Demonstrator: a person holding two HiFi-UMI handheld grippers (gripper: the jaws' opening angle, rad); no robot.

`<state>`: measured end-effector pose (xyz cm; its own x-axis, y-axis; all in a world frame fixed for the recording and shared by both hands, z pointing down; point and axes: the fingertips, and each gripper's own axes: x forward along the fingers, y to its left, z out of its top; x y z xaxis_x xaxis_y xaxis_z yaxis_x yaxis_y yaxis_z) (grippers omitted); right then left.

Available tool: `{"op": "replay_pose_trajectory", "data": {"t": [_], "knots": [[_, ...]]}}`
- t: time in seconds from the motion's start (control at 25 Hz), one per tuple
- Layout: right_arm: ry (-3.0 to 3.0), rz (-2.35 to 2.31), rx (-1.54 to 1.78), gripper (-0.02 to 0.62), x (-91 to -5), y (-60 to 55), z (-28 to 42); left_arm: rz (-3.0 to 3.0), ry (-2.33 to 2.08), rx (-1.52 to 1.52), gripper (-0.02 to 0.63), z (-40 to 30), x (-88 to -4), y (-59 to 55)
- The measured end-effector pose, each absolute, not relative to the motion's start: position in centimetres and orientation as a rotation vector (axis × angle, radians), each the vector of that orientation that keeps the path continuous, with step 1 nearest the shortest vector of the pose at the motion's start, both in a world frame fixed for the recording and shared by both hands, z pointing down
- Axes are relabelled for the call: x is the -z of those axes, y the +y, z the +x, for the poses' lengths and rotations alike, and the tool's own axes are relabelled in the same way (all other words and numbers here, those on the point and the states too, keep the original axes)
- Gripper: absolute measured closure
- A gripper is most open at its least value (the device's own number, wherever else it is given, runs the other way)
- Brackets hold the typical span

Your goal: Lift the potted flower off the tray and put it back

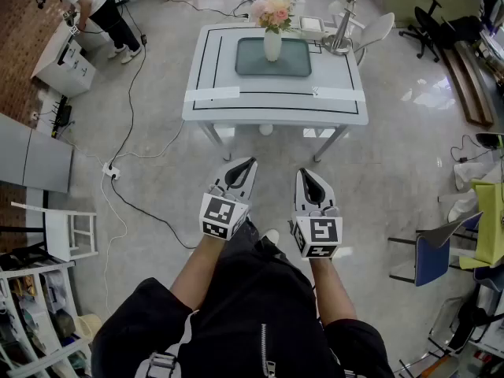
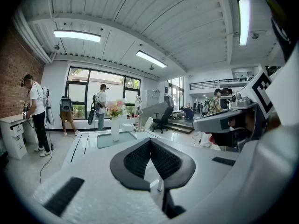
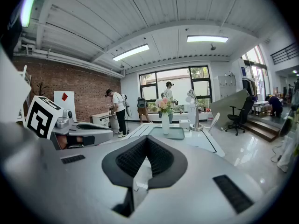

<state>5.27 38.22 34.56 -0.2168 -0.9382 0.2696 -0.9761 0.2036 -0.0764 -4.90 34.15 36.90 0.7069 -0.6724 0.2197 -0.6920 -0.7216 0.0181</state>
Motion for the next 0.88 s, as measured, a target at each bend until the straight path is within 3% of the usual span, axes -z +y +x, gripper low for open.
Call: {"op": "replay_pose_trajectory", "data": {"t": [0.6, 0.88], "knots": [[-2.344, 1.876, -0.379, 0.588, -35.2, 36.4, 7.4, 2.816, -1.113, -0.313, 0.600, -2.9, -37.2, 31.7], [-2.391, 1.812, -0.375, 0.588, -35.3, 30.4, 5.6, 2.774, -1.167, -0.257, 0.601, -4.1, -37.4, 24.8]]}}
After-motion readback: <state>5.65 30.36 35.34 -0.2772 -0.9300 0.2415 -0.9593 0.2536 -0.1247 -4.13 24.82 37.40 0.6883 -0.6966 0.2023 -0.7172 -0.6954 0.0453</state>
